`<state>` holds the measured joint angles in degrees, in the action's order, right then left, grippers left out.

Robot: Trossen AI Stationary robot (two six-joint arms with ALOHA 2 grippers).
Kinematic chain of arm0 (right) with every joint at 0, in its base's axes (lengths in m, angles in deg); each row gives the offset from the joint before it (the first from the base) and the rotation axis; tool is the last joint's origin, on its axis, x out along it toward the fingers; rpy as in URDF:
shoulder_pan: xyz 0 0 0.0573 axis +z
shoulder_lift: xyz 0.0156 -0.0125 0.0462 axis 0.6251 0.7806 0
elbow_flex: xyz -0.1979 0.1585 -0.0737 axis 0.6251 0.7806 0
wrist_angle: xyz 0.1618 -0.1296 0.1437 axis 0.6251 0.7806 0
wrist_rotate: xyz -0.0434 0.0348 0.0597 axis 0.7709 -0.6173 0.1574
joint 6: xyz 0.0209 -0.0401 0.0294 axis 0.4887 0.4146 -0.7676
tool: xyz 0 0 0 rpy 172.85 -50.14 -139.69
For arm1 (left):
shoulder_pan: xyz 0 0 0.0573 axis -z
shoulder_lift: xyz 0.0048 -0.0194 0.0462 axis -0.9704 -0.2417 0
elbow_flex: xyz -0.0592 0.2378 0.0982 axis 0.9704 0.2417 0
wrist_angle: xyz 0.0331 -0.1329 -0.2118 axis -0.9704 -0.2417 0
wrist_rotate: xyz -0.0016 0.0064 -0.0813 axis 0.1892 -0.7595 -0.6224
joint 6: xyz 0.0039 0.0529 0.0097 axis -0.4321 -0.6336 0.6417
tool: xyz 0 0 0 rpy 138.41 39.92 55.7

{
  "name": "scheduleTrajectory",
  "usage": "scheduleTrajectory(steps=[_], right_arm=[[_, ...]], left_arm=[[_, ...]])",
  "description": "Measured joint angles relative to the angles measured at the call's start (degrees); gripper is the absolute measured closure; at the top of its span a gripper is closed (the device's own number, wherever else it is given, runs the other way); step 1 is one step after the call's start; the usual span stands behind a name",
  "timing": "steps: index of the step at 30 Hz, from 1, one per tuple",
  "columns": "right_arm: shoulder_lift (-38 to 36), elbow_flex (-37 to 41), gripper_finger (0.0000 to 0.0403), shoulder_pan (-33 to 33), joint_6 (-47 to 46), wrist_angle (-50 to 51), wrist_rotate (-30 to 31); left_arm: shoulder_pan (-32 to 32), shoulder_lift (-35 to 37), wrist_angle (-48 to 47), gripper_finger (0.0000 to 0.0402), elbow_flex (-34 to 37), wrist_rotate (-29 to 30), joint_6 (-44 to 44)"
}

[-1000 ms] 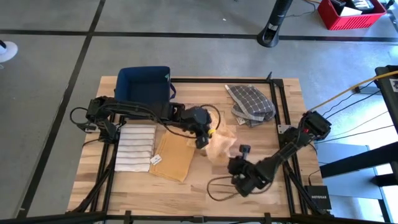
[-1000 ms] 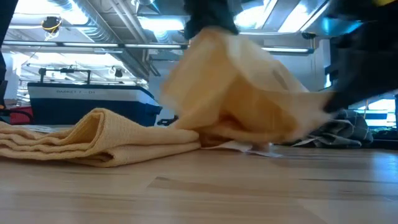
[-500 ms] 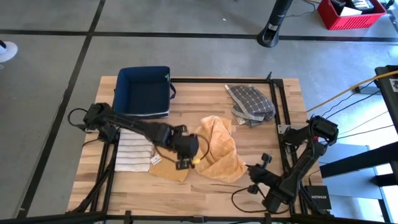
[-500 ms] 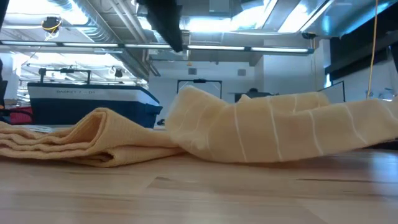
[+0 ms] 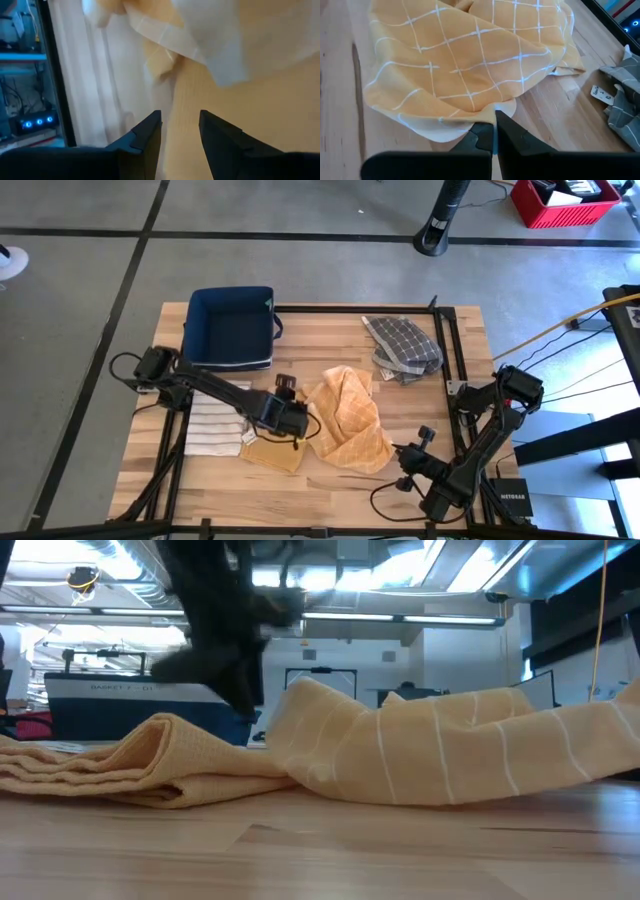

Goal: Fold towel
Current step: Fold the orange pattern towel

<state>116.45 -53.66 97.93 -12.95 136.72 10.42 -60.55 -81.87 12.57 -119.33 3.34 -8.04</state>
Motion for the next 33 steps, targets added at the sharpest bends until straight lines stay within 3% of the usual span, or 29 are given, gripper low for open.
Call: scheduleTrajectory(steps=[6, 12, 17, 22, 33], right_arm=[[0.02, 0.0, 0.0392, 0.0, 0.09, 0.01, 0.54], [0.04, 0.0, 0.0391, 0.0, 0.12, -0.05, 0.54], [0.07, 0.0, 0.0397, 0.0, 0.12, -0.65, 0.24], [0.07, 0.0, 0.0395, 0.0, 0.11, -1.78, -0.24], [0.07, 0.0, 0.0398, 0.0, 0.09, -2.22, -0.34]], left_arm=[[-2.84, -0.02, 15.93, 0.0276, 6.2, -2.29, -8.66], [0.83, 0.33, 13.53, 0.0277, 1.08, -14.24, -9.1], [4.76, 0.39, 12.76, 0.0277, -4.76, -22.97, 0.93], [7.46, 0.21, 13.31, 0.0277, -5.53, -29.14, 14.52], [17.08, -1.22, 6.54, 0.0277, -4.95, -29.6, 28.99]])
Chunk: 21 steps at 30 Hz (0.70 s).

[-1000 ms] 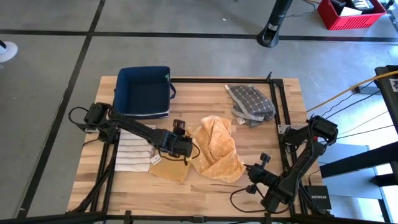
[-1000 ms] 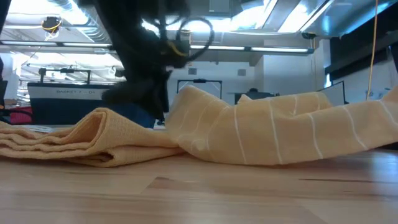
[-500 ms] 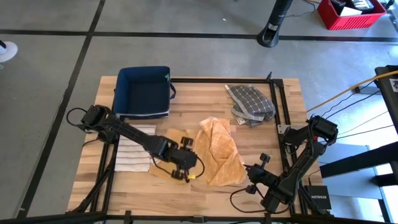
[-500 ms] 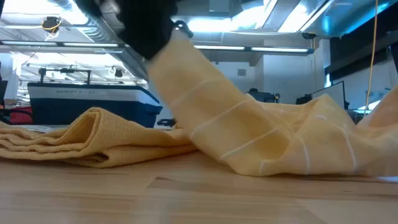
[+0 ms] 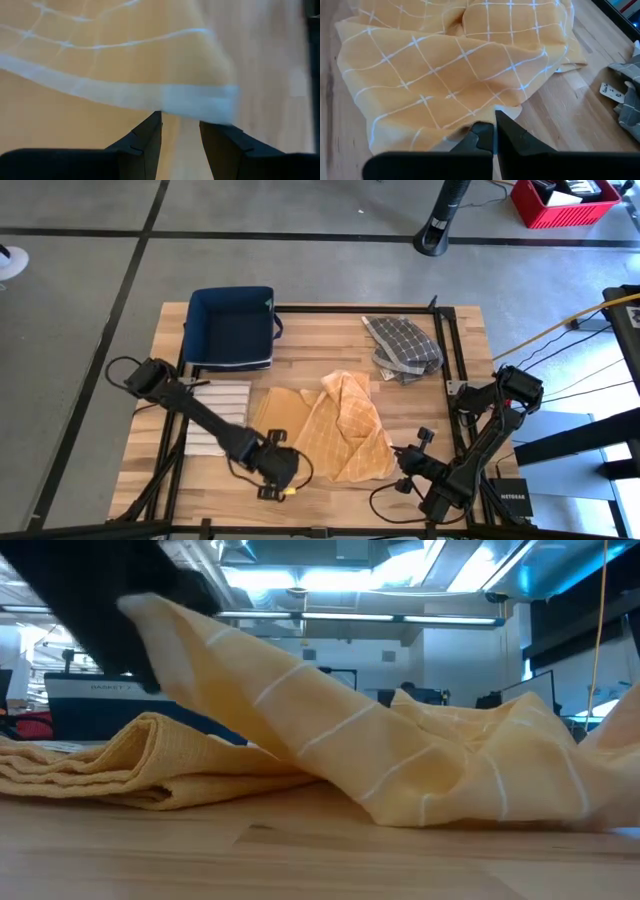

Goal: Fold towel
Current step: Fold the orange pattern towel

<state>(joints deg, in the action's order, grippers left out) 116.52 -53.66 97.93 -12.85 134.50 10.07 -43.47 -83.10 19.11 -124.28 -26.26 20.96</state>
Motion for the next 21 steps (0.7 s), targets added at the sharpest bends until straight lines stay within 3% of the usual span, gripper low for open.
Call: scheduleTrajectory(steps=[3, 15, 21], right_arm=[[0.0, 0.0, 0.0399, 0.0, 0.0, 0.01, 0.01], [0.0, 0.0, 0.0398, 0.0, 0.65, -0.72, 0.52], [0.0, 0.0, 0.0399, 0.0, 0.92, -0.81, 1.14]], left_arm=[[3.25, 0.0, 0.58, 0.0277, -0.04, 3.57, 1.47], [12.86, -0.5, 0.88, 0.0277, -0.06, 29.23, 1.48], [11.97, -2.11, 1.26, 0.0277, -0.09, 33.09, -3.18]])
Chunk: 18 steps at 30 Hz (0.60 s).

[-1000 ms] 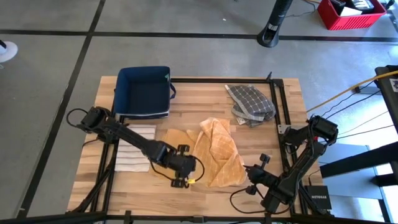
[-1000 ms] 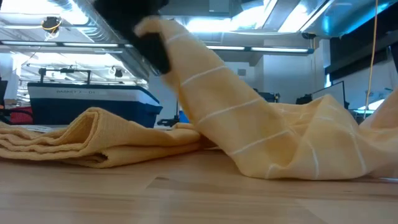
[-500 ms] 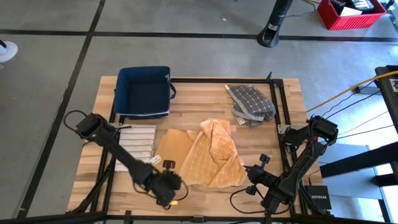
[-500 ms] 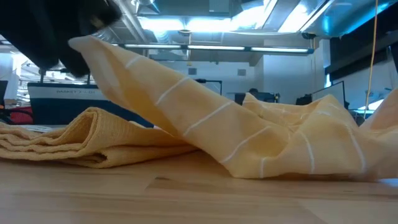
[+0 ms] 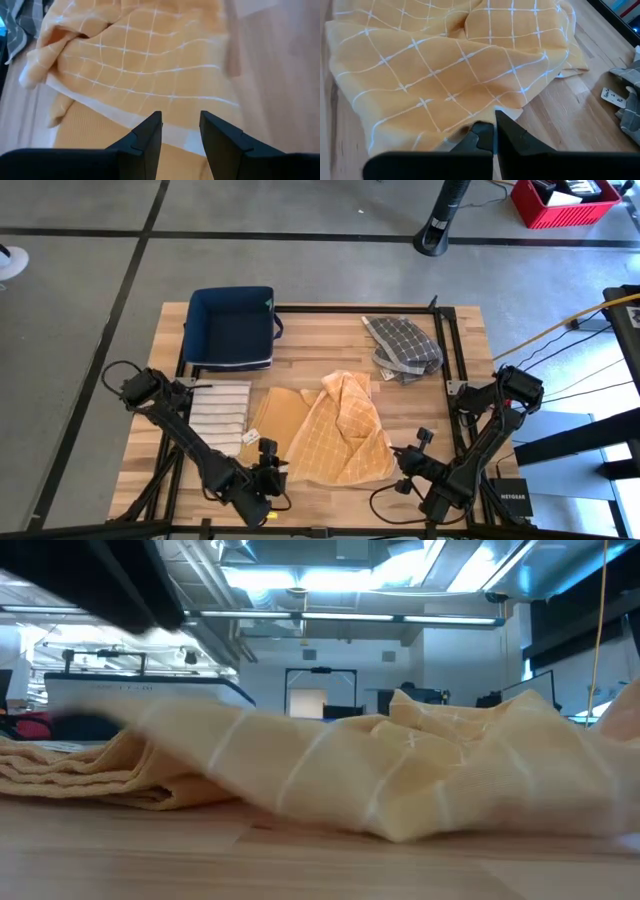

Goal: Fold towel
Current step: Fold the orange pattern towel

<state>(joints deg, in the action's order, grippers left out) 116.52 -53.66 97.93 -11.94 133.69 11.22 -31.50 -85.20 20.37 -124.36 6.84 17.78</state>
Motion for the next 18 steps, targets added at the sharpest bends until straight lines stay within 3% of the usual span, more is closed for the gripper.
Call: scheduleTrajectory(steps=[7, 12, 18], right_arm=[[0.0, 0.0, 0.0398, 0.0, 0.02, -0.09, -0.04], [0.0, 0.0, 0.0396, 0.0, 0.01, -0.39, -0.22], [0.0, 0.0, 0.0393, 0.0, 0.04, -1.0, -0.24]], left_arm=[[-0.98, -2.33, 0.85, 0.0277, 0.01, -7.95, 1.85], [0.62, -2.22, 1.06, 0.0277, -1.08, -8.44, 2.63], [1.02, -2.22, 2.24, 0.0277, 2.44, -8.57, 4.92]])
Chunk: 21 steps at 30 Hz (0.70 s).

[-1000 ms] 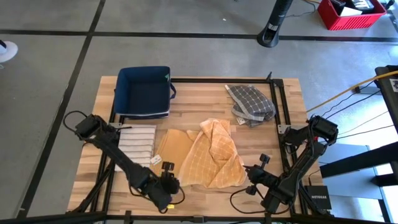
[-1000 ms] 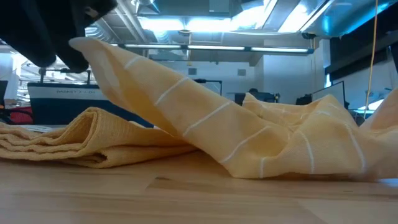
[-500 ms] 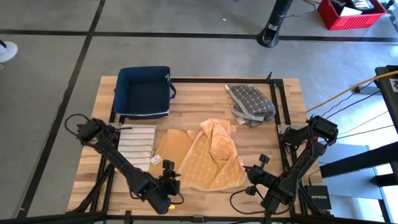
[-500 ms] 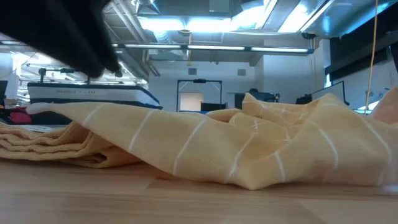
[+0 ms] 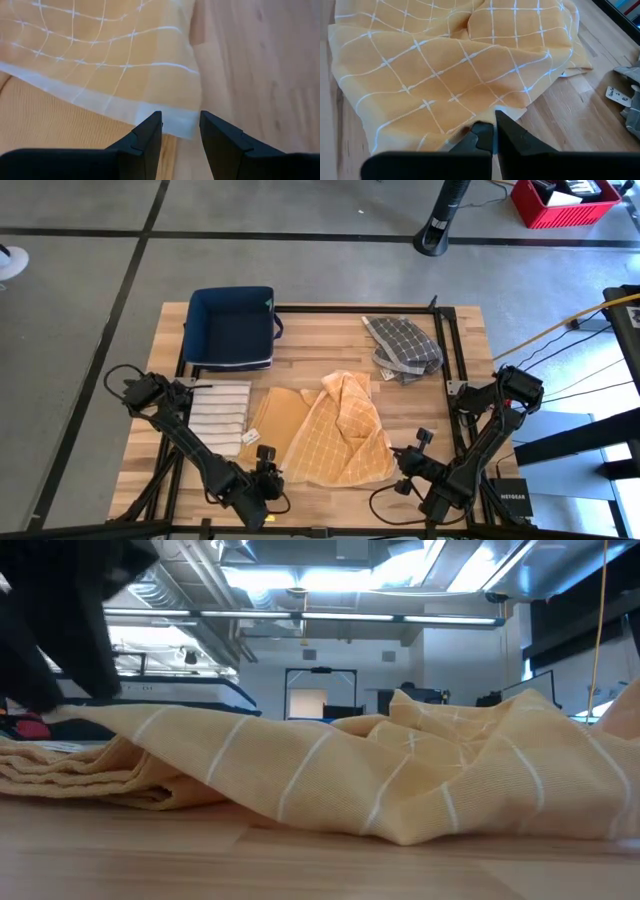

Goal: Fold towel
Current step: Fold the orange pattern towel

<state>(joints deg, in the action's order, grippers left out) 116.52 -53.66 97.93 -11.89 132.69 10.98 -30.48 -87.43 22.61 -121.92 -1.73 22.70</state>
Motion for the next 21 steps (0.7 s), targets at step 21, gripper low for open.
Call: scheduleTrajectory(steps=[21], right_arm=[[0.0, 0.0, 0.0391, 0.0, 0.15, -0.03, 0.56]], left_arm=[[0.56, -4.64, 6.5, 0.0277, 2.17, 1.32, -11.71]])
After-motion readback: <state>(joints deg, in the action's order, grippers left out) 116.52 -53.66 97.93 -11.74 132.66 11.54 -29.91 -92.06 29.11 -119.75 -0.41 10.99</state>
